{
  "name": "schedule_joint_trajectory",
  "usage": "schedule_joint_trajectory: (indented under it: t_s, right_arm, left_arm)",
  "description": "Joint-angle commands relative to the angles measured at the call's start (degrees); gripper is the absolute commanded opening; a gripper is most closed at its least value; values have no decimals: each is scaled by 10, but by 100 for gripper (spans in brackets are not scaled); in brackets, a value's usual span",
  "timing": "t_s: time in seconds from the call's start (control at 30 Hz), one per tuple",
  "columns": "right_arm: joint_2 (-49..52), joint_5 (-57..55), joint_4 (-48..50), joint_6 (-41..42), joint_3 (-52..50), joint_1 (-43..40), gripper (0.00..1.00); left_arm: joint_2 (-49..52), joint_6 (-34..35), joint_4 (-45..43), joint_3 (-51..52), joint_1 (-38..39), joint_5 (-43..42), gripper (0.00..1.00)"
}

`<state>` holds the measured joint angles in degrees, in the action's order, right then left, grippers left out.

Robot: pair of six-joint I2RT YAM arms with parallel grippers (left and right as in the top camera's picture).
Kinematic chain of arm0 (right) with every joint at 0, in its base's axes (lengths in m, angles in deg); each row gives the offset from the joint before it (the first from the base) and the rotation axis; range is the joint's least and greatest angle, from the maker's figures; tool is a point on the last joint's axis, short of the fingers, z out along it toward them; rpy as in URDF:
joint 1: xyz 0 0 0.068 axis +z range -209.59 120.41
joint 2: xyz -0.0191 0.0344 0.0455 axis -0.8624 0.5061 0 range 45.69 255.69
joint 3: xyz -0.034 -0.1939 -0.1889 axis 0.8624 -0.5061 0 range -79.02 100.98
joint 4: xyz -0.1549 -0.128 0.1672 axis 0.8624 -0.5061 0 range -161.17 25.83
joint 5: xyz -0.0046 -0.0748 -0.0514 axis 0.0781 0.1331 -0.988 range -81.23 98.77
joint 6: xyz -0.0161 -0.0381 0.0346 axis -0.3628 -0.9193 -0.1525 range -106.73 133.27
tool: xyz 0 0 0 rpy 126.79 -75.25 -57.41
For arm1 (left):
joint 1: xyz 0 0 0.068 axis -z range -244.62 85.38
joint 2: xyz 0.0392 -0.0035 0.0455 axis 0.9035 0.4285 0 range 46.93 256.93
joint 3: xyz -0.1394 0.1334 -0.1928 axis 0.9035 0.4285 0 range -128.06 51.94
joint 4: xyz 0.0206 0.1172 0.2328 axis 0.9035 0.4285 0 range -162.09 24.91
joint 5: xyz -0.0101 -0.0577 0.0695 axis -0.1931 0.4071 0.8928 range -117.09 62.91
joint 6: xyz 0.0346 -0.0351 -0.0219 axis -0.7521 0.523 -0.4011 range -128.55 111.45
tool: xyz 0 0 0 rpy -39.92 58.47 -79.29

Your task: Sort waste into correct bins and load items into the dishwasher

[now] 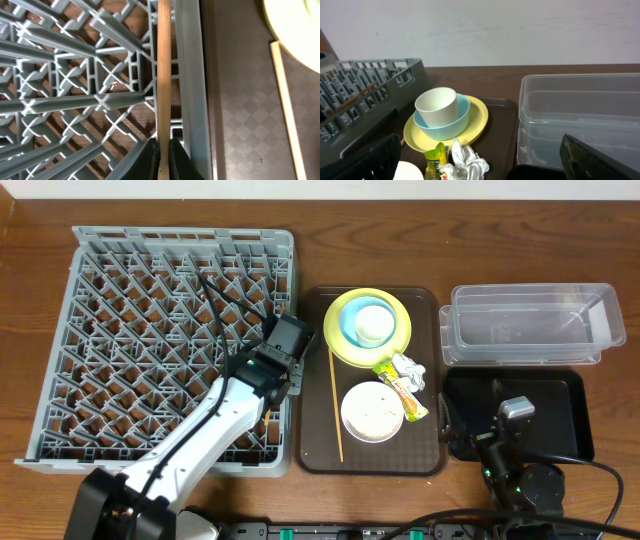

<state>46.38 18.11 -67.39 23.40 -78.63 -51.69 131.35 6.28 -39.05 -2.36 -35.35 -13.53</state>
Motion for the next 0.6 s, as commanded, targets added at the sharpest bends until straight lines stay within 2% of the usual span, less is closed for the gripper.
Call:
schedule_joint_trajectory:
  t_s: [0.0,0.57]
  right_arm:
    - [-3,1,-2,-3,-1,-8,99]
    - [-3,1,-2,-3,-1,-8,99]
  left_arm:
    - [8,5,-2,6,-2,-3,8]
    - [-18,22,3,6,-2,11,12]
